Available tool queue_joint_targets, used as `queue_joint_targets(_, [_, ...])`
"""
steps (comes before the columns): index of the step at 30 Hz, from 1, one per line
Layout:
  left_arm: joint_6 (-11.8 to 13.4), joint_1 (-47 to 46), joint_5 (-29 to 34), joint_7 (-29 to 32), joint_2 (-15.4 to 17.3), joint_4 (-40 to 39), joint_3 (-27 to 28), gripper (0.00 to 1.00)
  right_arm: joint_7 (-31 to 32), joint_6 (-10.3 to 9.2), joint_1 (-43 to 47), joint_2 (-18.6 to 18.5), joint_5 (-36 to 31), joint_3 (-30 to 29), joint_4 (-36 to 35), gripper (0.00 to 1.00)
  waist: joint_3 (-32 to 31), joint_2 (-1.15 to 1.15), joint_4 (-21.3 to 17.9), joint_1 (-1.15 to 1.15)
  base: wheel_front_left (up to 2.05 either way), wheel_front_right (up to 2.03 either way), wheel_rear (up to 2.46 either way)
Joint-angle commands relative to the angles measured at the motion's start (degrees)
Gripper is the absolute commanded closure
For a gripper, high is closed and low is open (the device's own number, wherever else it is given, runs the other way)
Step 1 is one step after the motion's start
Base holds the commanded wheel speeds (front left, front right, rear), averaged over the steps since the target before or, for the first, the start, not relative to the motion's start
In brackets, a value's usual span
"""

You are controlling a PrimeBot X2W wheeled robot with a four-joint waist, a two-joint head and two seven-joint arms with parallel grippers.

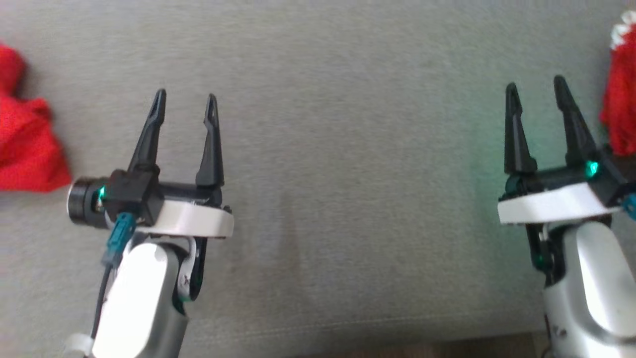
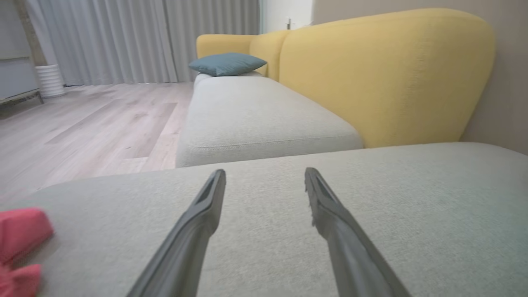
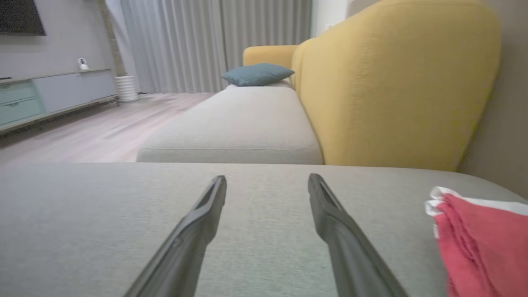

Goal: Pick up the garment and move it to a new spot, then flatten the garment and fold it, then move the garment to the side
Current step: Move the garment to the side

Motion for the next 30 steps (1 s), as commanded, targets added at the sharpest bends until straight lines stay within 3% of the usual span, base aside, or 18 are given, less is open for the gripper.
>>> queue_joint_targets(1, [0.5,0.0,-0.4,-0.3,0.5,-2.0,2.5,0.00,0.5,0.21,1.2,0.4,-0.4,0.8,-2.9,0.00,-2.3,0.00,2.9,0.00,0.00,0.00,0.00])
queue_joint_targets(10, [0.6,4.8,-1.3,-0.3,0.5,-1.3,3.7,0.00,4.4,0.21,9.0,2.4,0.2,-0.9,-9.0,0.00,-6.8,0.00,5.0,0.00,0.00,0.00,0.00])
queue_joint_targets(30, [0.3,13.1,-2.0,-0.1,1.5,1.2,2.7,0.00,7.7,0.21,19.3,2.9,3.0,-1.1,-12.1,0.00,-15.8,0.00,3.4,0.00,0.00,0.00,0.00])
